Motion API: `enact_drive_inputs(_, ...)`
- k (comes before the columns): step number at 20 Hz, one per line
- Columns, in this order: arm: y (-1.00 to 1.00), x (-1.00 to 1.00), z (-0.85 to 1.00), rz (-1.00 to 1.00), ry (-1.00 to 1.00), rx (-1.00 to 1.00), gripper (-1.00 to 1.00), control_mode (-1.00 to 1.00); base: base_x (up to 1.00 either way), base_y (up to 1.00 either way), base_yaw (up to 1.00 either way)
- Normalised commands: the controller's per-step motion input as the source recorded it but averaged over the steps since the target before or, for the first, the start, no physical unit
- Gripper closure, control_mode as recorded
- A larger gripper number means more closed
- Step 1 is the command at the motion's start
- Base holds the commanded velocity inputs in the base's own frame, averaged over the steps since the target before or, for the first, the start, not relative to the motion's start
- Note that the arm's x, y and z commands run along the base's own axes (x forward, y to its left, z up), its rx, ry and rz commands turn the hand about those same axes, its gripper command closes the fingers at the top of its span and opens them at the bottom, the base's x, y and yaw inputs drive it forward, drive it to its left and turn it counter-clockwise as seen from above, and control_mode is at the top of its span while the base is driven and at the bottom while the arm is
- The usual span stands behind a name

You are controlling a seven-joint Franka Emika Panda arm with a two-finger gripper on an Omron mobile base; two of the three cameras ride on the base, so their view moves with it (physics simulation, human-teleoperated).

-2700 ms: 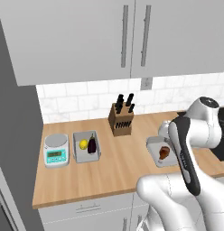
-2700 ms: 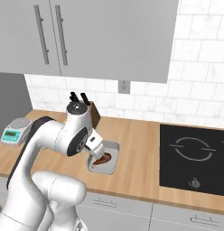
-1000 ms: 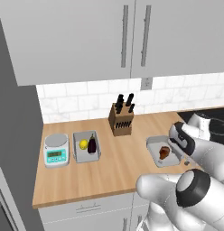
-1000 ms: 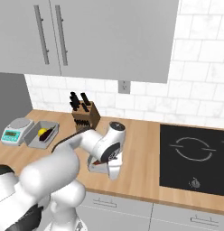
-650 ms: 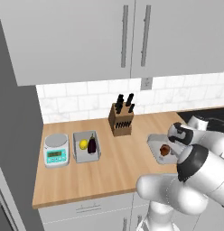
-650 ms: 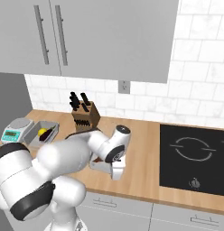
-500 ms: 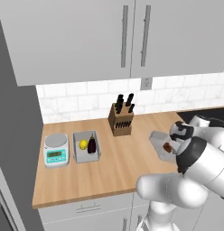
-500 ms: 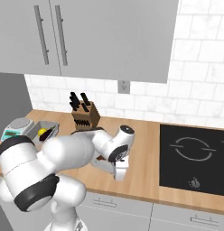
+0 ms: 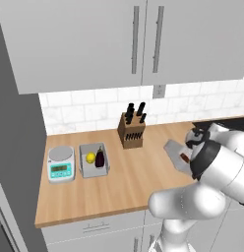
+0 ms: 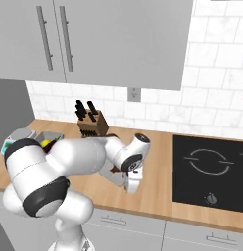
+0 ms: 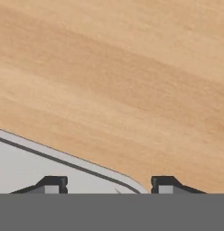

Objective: Take the meat container that has the chicken drumstick and place it on the second highest rack of the freezer. Then take the vegetable container that has the lemon and eggplant and place it on the highest rack of the freezer.

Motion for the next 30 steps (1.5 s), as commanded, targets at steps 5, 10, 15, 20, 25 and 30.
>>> enact_drive_inputs(5, 0.63, 0.00, -0.03, 0.00, 0.00, 0.00, 1.00, -1.00, 0.00, 0.00, 0.00)
enact_drive_inputs(10, 0.50, -0.03, 0.03, 0.02, -0.01, 0.00, 1.00, -1.00, 0.00, 0.00, 0.00)
enact_drive_inputs(15, 0.14, -0.27, 0.45, 0.05, -0.17, 0.00, 1.00, -1.00, 0.00, 0.00, 0.00)
enact_drive_inputs(20, 0.07, -0.40, 0.53, 0.10, -0.21, -0.04, 1.00, -1.00, 0.00, 0.00, 0.00)
enact_drive_inputs(25, 0.26, -0.29, 0.66, 0.09, -0.19, -0.09, 1.00, -1.00, 0.00, 0.00, 0.00)
enact_drive_inputs(30, 0.34, -0.31, 0.88, 0.06, -0.16, -0.07, 1.00, -1.00, 0.00, 0.00, 0.00)
